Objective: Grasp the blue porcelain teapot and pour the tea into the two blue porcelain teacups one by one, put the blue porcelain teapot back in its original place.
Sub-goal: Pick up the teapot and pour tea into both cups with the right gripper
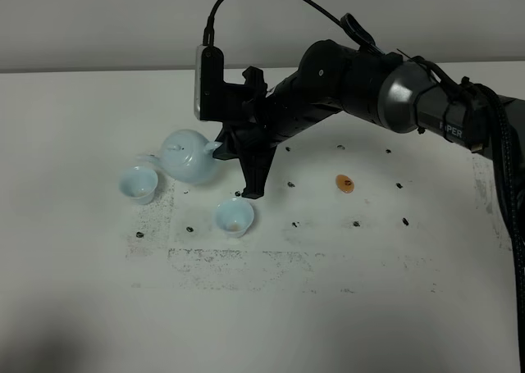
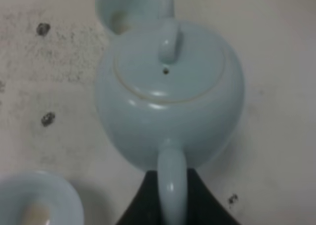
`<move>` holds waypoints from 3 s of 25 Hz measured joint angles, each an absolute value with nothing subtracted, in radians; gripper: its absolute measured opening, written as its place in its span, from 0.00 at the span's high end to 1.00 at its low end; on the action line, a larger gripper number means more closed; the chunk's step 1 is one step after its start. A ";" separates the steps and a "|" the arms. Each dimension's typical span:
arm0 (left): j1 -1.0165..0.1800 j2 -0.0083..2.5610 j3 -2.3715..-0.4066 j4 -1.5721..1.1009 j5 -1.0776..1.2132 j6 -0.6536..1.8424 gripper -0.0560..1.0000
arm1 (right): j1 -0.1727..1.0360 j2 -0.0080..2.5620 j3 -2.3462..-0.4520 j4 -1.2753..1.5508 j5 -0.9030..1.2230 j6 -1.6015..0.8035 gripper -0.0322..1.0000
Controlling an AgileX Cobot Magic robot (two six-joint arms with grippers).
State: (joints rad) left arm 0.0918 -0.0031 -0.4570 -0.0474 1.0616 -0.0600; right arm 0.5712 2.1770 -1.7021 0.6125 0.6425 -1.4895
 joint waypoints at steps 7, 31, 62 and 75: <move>0.092 -0.003 -0.457 -0.047 1.062 -0.060 0.26 | 0.605 2.177 -1.734 0.542 0.640 -1.499 0.93; 0.092 -0.003 -0.457 -0.047 1.062 -0.060 0.26 | 0.628 2.177 -1.736 0.417 0.568 -1.518 0.93; 0.092 -0.003 -0.457 -0.047 1.062 -0.060 0.26 | 0.652 2.207 -1.739 0.262 0.496 -1.501 0.93; 0.092 -0.003 -0.457 -0.047 1.062 -0.060 0.26 | 0.684 2.164 -1.739 0.139 0.536 -1.436 0.93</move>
State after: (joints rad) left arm 0.0918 -0.0031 -0.4570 -0.0474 1.0616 -0.0600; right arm 0.6842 2.1639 -1.7388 0.1390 0.5359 -1.4359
